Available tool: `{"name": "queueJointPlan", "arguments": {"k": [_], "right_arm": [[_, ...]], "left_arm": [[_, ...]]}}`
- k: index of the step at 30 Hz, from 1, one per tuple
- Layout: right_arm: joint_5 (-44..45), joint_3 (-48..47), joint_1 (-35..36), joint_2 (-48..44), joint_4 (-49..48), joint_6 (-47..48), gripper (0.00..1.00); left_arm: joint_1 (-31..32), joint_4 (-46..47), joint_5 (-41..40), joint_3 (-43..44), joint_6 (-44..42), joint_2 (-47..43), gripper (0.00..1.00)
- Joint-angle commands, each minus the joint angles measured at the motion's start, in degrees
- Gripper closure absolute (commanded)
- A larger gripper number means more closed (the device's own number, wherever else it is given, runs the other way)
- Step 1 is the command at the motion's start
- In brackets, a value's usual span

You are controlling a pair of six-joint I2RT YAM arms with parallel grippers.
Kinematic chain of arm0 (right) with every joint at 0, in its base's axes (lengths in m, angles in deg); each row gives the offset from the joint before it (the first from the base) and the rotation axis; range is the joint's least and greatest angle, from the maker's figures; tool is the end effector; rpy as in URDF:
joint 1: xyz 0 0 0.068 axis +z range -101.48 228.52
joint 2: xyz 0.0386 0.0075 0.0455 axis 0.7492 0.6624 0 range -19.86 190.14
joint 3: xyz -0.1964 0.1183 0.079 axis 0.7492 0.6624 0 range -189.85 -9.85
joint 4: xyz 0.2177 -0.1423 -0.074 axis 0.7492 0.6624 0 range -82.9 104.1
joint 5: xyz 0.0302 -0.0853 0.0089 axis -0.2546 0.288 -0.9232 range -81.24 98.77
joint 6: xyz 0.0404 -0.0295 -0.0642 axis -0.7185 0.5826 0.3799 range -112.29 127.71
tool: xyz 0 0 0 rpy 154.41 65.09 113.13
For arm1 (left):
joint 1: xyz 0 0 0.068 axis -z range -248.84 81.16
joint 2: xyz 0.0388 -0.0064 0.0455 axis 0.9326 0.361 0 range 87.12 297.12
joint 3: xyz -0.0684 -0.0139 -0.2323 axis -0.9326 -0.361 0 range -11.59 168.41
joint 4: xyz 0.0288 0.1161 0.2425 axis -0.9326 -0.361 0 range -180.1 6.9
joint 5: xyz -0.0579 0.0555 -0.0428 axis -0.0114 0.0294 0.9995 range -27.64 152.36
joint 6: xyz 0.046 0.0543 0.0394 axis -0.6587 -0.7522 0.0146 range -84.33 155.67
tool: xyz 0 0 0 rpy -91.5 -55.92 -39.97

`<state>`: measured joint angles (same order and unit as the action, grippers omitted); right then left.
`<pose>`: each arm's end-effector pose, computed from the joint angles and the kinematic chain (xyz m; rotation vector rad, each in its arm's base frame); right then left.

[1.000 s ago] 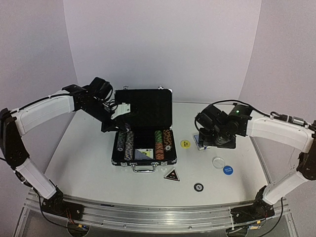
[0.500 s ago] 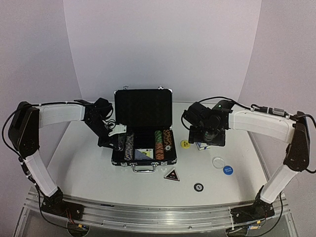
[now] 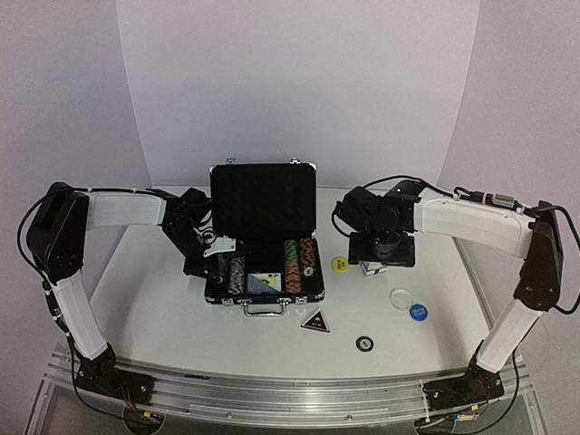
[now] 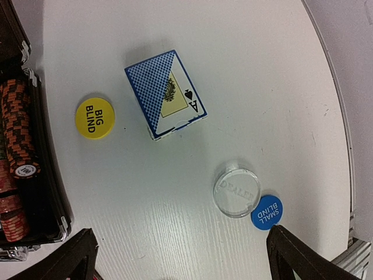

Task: Pack up texas hold em set

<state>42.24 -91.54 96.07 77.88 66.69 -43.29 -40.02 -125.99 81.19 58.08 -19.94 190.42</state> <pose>0.2618 0.2286 0.2025 0.1719 2.5248 -0.2546 0.2969 -0.1896 0.1120 1.9317 2.0473 -0.3769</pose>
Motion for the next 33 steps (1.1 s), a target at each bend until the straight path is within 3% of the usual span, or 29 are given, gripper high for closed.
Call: {"name": "queueJointPlan", "arguments": {"k": [1, 5, 9, 15, 30, 33], "right_arm": [[0.41, -2.13, -0.3, 0.39, 2.44, 0.73, 0.02], [0.15, -2.57, -0.4, 0.76, 3.06, 0.71, 0.02], [0.02, -2.87, -0.45, 1.25, 3.53, 0.31, 0.02], [-0.67, -4.13, -0.52, 2.75, 4.13, 0.77, 0.02], [-1.54, -5.97, -0.49, 4.6, 4.92, 2.03, 0.02], [-1.79, -6.32, -0.48, 5.16, 4.89, 2.44, 0.02]], "left_arm": [[-0.33, 1.31, -0.6, 1.18, 0.21, 2.13, 1.0], [-0.34, 1.73, -0.97, 1.52, 0.44, 3.38, 0.99], [-0.34, 1.98, -1.0, 1.68, 0.67, 4.23, 0.91], [-0.34, 2.64, -1.34, 1.99, 1.01, 4.8, 0.9], [-0.33, 1.49, 0.06, 3.48, 1.23, 3.13, 0.72], [-0.34, 1.6, -0.42, 3.66, 1.34, 2.5, 0.73]]}}
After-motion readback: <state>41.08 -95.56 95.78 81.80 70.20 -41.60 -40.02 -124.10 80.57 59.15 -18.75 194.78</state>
